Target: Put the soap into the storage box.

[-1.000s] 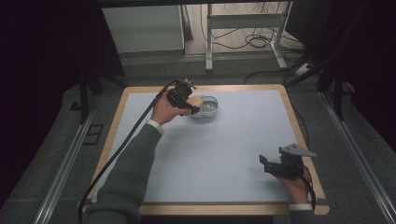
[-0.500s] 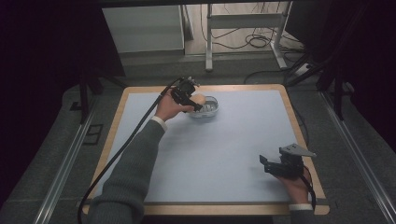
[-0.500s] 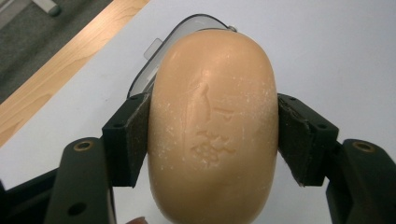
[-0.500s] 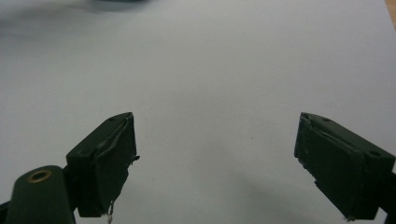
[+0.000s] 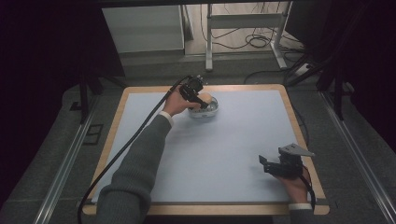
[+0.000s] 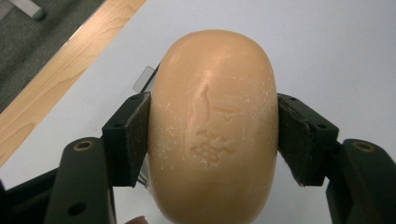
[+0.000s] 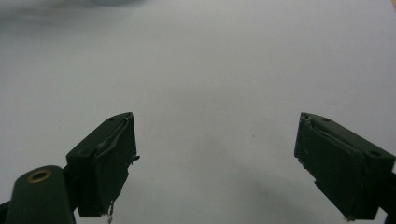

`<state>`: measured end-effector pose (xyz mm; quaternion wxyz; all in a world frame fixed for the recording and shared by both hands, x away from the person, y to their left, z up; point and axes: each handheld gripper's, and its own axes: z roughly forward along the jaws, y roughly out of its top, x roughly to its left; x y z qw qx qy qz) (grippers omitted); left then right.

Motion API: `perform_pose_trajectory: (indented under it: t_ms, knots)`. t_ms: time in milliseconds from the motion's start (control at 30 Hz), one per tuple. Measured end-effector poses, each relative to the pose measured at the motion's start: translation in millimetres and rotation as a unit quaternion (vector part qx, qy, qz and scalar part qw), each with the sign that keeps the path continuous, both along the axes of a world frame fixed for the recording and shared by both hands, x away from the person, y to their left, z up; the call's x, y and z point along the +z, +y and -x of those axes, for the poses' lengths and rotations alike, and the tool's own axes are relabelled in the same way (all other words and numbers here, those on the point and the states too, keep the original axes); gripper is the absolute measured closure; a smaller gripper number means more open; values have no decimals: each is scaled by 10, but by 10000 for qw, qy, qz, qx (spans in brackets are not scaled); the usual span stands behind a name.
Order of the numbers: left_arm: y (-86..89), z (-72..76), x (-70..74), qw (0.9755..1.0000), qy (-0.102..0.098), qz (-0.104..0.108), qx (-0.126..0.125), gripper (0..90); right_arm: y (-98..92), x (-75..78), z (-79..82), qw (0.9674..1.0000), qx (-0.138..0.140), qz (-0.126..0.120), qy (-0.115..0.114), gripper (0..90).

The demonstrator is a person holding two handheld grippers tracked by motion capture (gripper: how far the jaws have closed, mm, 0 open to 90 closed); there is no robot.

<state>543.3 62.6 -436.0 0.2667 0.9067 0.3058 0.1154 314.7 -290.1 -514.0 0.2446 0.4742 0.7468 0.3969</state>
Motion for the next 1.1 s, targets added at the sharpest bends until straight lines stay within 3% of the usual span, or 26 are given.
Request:
perform_pose_trajectory:
  t_ms: [100,267,667,733,900,1100]
  knots:
    - [-34,-63,-45,10000,36,33,-9,325,0,-12,-6,10000,-12,7,25,127]
    - [-76,-146,-145,9998,135,-108,-51,324,-4,3,-6,10000,-13,5,-10,127]
    - [-102,-179,-241,9994,202,-238,-112,320,-33,4,-14,10000,-51,0,-16,127]
    - [-89,-166,-212,9996,241,-41,-111,306,-32,2,-13,10000,-47,4,-8,127]
    - [-63,-57,-79,9998,124,9,-142,260,-27,-6,-14,10000,-46,13,-1,127]
    - [70,175,60,9998,-96,140,-103,238,-25,3,-7,10000,-30,18,-26,127]
